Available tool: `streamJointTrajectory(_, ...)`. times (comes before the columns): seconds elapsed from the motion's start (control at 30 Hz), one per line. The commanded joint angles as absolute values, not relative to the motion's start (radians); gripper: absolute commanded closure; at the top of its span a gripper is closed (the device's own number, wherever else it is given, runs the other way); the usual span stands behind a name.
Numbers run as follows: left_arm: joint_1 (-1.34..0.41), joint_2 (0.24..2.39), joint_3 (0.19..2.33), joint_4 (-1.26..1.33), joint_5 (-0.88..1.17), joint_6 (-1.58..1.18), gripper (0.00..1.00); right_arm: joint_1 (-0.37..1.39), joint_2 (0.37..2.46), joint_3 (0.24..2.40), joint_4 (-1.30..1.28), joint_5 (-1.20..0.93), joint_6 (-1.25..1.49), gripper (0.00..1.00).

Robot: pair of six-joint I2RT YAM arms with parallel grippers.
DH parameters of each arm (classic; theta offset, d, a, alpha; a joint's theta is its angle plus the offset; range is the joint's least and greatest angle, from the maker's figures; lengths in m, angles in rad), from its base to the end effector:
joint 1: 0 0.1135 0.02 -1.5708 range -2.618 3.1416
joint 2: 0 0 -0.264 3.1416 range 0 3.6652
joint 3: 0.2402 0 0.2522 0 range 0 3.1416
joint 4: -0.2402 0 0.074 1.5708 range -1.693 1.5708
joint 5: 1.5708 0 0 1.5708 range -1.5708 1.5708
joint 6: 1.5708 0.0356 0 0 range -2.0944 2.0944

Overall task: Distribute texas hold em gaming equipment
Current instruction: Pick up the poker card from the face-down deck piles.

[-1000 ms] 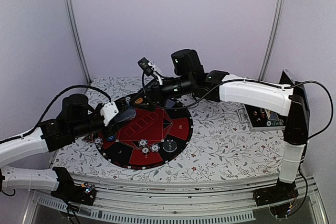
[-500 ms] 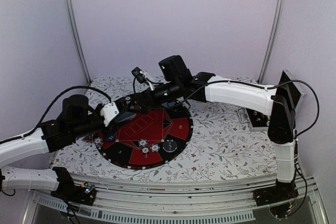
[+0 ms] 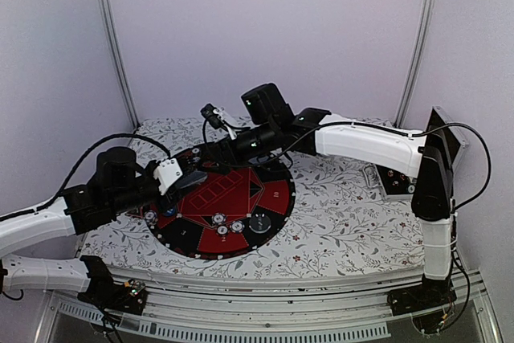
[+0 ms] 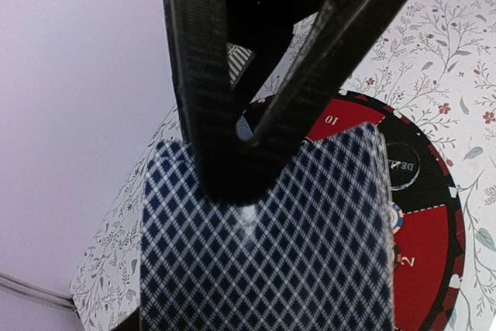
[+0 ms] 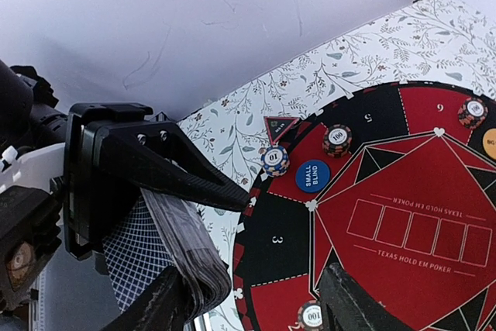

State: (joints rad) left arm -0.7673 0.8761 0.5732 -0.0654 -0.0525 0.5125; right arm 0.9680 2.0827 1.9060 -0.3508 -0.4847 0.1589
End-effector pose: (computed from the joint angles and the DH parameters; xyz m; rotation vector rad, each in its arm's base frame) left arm 0.1488 -0.1409 0.2611 1.1304 1.5771 -0.1186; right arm 0.2654 0.4148 0.3066 -1.1724 1.9310 1.1540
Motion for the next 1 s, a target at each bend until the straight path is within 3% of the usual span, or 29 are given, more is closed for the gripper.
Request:
streamJointTrajectory(0.0,-0.772,0.856,0.572,-0.014,-0.047,0.517,0.53,0.954,2.041,1.926,-0.413,-0.426,0.138,0.41)
streamJointTrajectory(0.07,-0.773,0.856,0.572,-0.014,-0.046,0.517,0.53,0.954,2.039,1.930,-0.421,-0.424,0.134,0.41)
streamJointTrajectory(0.33,-0.773,0.866,0.574,-0.014,-0.043,0.518,0.52,0.977,2.136,2.035,-0.406,-0.588,0.130,0.15)
streamJointTrajectory(0.67,-0.773,0.840,0.558,0.015,-0.047,0.519,0.50,0.977,2.174,2.057,-0.455,-0.471,0.123,0.09)
streamJointTrajectory(0.97,-0.773,0.836,0.557,0.016,-0.050,0.520,0.50,0.948,2.112,2.005,-0.476,-0.395,0.120,0.12)
